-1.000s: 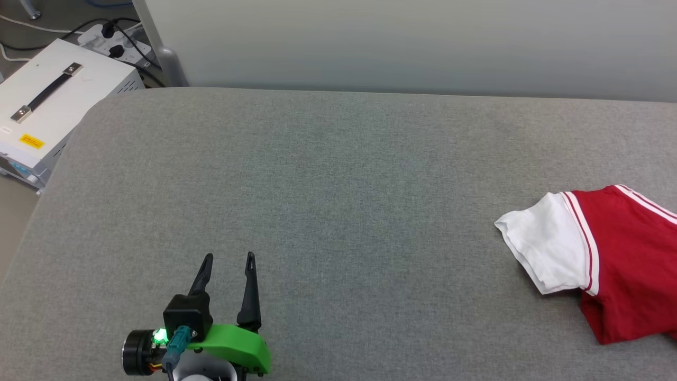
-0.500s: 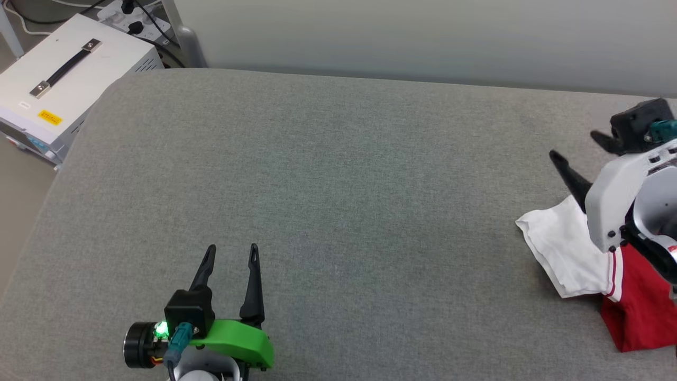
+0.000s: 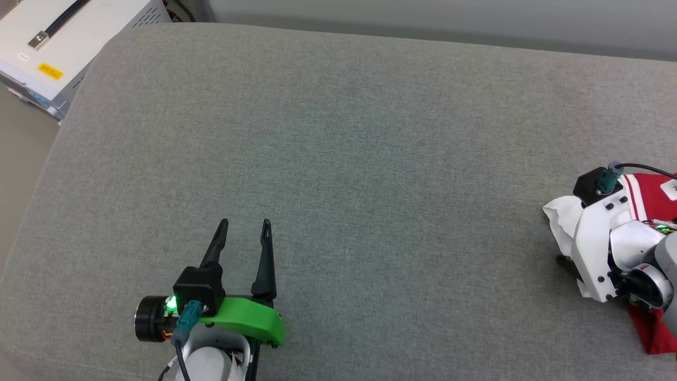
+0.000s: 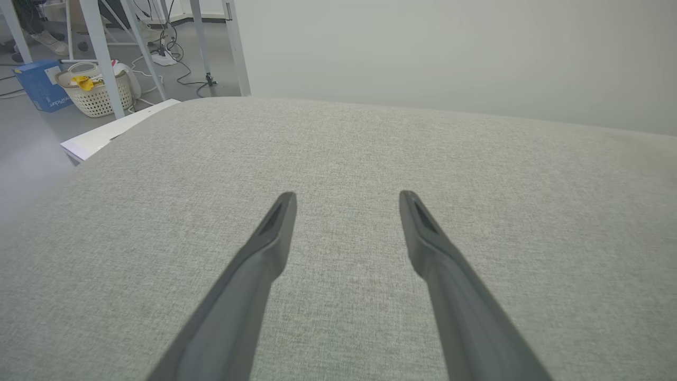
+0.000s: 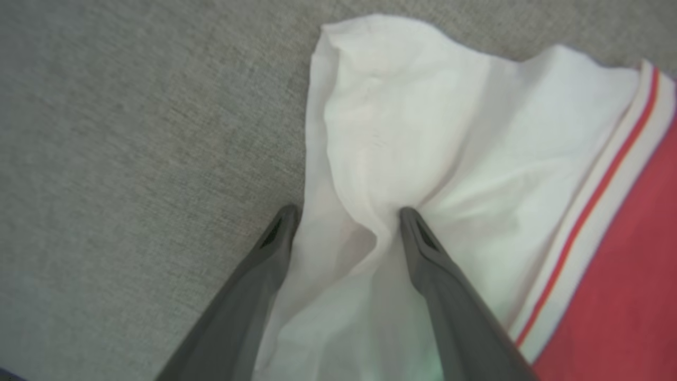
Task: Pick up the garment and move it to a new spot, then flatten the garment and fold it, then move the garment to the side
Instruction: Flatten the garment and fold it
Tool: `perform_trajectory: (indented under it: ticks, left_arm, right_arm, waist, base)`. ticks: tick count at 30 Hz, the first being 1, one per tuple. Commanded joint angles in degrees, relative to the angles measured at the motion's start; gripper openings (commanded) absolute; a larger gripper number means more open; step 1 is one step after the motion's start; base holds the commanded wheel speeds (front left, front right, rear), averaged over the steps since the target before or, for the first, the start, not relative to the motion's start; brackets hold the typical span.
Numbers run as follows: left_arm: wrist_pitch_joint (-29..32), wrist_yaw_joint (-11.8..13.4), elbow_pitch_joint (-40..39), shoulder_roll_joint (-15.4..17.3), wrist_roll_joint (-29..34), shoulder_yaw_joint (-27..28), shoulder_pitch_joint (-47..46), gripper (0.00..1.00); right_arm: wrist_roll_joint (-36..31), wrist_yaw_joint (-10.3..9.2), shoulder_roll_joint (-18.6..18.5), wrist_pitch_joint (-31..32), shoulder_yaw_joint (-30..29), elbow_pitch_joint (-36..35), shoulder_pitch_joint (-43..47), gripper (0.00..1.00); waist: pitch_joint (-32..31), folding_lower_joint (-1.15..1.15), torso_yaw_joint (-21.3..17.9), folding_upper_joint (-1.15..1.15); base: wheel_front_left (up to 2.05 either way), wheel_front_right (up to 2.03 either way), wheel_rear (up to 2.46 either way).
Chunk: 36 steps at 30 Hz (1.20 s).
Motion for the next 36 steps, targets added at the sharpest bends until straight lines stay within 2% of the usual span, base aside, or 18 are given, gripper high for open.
perform_trajectory:
  ticks: [1,5,6,7,12,15,20,28,32,36]
  left_arm:
    - [-0.33,0.36,0.25,-0.22,-0.28,0.06,-0.91,1.0]
    - [-0.33,0.56,0.52,-0.22,-0.31,0.33,-0.94,1.0]
    - [-0.33,0.64,0.61,-0.22,-0.3,0.5,-0.87,1.0]
    - [-0.33,0.7,0.73,-0.22,-0.25,0.74,-0.73,1.0]
    - [-0.33,0.6,1.25,-0.22,0.12,1.16,-0.04,1.0]
    - [-0.33,0.54,1.41,-0.22,0.36,1.57,0.74,1.0]
    - [-0.33,0.52,1.2,-0.22,0.67,2.04,2.02,1.0]
    - [-0.33,0.14,0.88,-0.22,1.11,2.63,3.26,1.0]
    - [-0.33,0.15,0.68,-0.22,1.05,2.84,3.91,1.0]
    - [-0.33,0.27,0.47,-0.22,0.82,2.69,4.03,1.0]
  right_arm:
    - [0.83,-0.01,1.06,-0.48,2.01,2.25,1.0,1.0]
    - [1.7,-0.01,1.91,-3.38,4.01,6.06,1.91,1.0]
    - [1.87,-0.01,2.13,-4.47,4.17,6.65,1.88,0.47]
    - [2.01,-0.01,2.36,-5.99,4.34,7.2,1.73,0.0]
    - [1.72,-0.01,2.77,-15.19,3.62,7.55,0.27,0.0]
    - [2.14,-0.01,3.18,-21.4,2.18,5.35,0.05,0.0]
    - [2.35,-0.01,2.55,-28.24,-2.15,0.18,1.01,0.0]
    - [1.2,-0.01,1.16,-31.38,-12.82,-11.37,3.72,0.0]
    - [-0.35,-0.01,2.24,-30.36,-18.7,-18.08,5.38,0.0]
    - [-2.15,-0.01,4.63,-27.65,-21.57,-24.3,6.52,0.0]
  waist:
    - [1.02,0.0,0.86,0.28]
    - [0.85,0.0,0.71,0.28]
    - [0.61,0.0,0.49,0.28]
    - [0.29,0.0,0.16,0.28]
    - [-1.89,0.0,-1.35,0.28]
    - [-3.8,0.0,-2.45,0.28]
    - [-6.03,0.0,-3.68,0.28]
    - [-7.61,0.0,-3.98,0.28]
    - [-8.04,0.0,-3.5,0.28]
    - [-7.69,0.0,-2.48,0.28]
  base:
    - [0.0,0.0,0.0]
    - [0.0,0.0,0.0]
    - [0.0,0.0,0.0]
    - [0.0,0.0,0.0]
    - [0.0,0.0,0.0]
    - [0.0,0.0,0.0]
    - [0.0,0.0,0.0]
    - [0.0,0.0,0.0]
    - [0.0,0.0,0.0]
    - [0.0,0.0,0.0]
